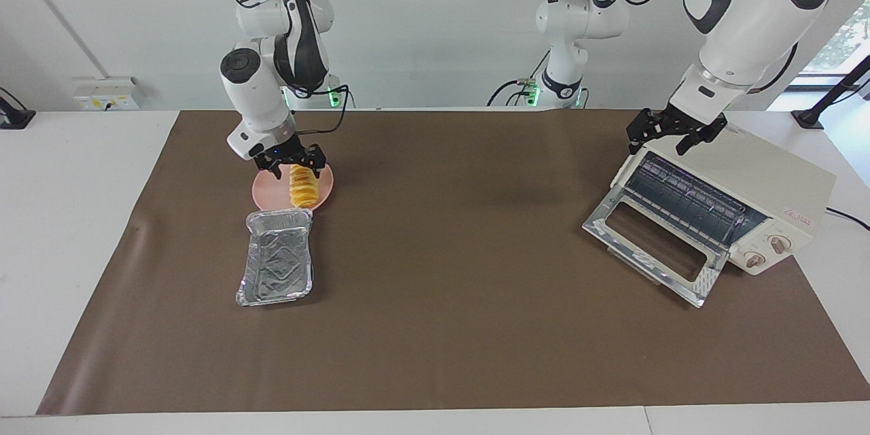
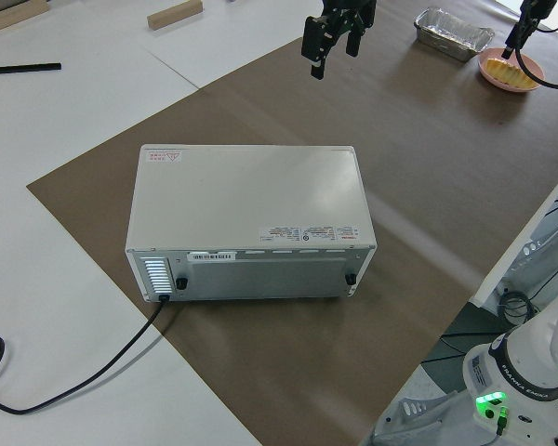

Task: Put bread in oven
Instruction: 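Reach the right gripper down and grasp the yellow bread on the pink plate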

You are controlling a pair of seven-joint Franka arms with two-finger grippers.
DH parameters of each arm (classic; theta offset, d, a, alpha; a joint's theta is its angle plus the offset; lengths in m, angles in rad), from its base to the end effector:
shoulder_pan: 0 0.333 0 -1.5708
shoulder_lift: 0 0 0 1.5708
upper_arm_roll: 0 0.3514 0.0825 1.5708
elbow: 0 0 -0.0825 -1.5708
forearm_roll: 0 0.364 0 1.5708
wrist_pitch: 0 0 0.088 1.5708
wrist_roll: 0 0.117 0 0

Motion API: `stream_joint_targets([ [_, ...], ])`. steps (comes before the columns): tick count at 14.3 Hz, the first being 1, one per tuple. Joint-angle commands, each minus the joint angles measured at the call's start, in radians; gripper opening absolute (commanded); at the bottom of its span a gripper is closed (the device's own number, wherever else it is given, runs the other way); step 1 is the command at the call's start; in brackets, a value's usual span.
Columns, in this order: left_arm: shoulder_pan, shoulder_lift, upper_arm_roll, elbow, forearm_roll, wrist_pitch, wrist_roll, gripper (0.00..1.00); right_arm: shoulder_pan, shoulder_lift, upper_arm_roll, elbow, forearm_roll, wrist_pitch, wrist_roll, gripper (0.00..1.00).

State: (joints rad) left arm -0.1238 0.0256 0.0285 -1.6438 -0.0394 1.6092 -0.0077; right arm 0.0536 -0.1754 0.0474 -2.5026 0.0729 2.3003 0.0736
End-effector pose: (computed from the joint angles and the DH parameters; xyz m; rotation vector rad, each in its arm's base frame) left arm 0.5397 -0.0563 0.6064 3.1019 -0.1317 -0.0964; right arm 0.4238 0.0452 0.3842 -3.0981 0.0353 0.0476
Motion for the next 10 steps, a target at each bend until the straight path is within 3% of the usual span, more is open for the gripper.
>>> stream_joint_targets([
  [1,0.001,-0.018,0.002,-0.008,-0.011,0.003,-0.011,1.0,-0.021,-0.029,0.006,-0.06,0.021,0.065,-0.038,1.0],
  [3,0.001,-0.018,0.002,-0.008,-0.011,0.003,-0.011,1.0,-0.021,-0.022,0.006,-0.111,0.021,0.161,-0.038,1.0],
  [10,0.001,-0.018,0.002,-0.008,-0.011,0.003,-0.011,1.0,-0.006,-0.013,0.009,-0.128,0.024,0.176,-0.038,1.0],
])
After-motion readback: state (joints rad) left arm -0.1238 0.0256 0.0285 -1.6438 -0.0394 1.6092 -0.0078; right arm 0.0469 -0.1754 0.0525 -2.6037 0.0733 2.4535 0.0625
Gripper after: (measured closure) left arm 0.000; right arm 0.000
